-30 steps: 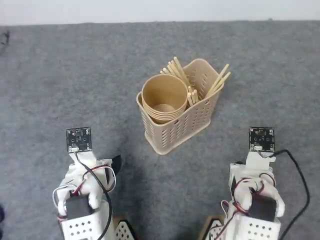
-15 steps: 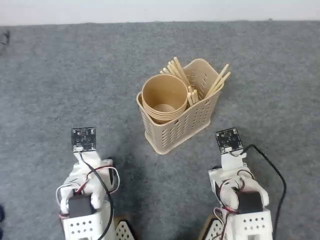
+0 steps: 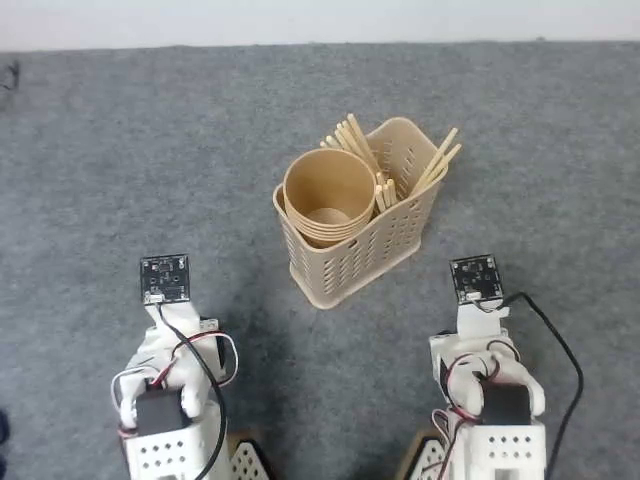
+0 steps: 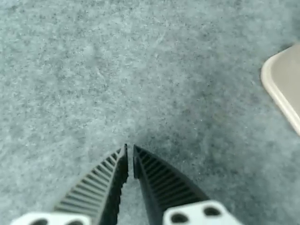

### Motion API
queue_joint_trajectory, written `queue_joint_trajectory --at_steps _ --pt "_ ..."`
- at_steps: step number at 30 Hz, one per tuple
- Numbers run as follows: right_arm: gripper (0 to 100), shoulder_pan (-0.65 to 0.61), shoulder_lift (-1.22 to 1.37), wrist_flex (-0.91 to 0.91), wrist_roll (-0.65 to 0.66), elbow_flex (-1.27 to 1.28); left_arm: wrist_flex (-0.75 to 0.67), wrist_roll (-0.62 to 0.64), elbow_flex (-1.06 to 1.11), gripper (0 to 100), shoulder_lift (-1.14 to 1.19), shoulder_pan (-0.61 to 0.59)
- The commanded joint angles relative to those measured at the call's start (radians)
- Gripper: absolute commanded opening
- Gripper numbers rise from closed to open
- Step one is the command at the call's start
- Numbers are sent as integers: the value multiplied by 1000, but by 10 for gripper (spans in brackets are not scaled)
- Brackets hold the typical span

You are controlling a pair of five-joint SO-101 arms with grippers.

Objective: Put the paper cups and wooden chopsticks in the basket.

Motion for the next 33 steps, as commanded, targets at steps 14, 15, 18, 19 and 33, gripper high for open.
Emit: queue_joint_trajectory --at_steps 14,15,18,19,33 --pt "8 -12 -12 -19 -2 18 -21 9 -5 12 -15 -5" --pt "8 -13 -12 -19 -2 18 -21 11 -5 12 -15 -3" --pt "8 -12 -12 -19 -2 18 -21 9 -5 12 -15 20" --pt "8 -12 -12 -19 -2 18 -21 9 -5 12 -15 31" --pt "8 -13 -12 -19 0 18 -21 11 -5 13 -15 55"
